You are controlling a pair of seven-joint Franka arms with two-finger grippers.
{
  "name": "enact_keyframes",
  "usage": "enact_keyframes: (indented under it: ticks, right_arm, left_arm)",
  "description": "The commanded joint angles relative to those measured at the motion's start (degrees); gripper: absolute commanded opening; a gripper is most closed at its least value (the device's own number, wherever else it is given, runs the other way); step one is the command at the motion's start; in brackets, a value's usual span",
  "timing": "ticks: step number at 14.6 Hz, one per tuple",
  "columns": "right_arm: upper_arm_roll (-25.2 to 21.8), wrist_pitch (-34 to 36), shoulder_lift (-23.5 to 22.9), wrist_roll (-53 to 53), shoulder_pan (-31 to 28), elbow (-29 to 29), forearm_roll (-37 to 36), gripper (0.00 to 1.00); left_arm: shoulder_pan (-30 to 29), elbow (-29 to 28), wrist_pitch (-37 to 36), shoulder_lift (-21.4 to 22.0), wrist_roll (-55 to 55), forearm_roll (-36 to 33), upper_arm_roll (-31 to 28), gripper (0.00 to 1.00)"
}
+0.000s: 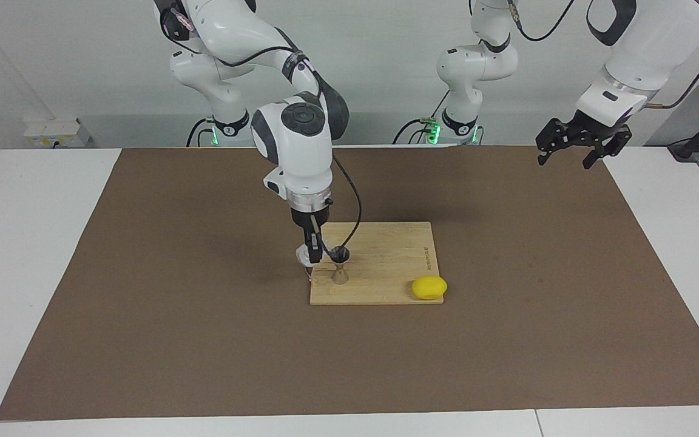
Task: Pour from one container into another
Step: 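Lift the glass cup with the right gripper above the metal cup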
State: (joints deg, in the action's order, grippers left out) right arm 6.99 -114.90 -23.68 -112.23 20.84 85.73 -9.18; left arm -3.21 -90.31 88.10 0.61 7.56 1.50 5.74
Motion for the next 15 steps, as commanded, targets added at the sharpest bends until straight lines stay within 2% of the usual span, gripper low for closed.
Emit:
enact_keyframes:
  ticks: [1,15]
  right_arm:
    - [0.22,2.04,-1.46,-1.23,1.22,-3.2,-5.04,0.0]
    - [0.39,-2.26,-1.46,-1.23,2.01,-3.03,-7.34,0.0]
  left_arm:
    - [0.22,-1.19,-0.3,1.41,-0.09,-0.54,-0.38,1.0]
    - [0.31,-1.19,-0.3,1.33,-0.09,-0.54,-0.38,1.0]
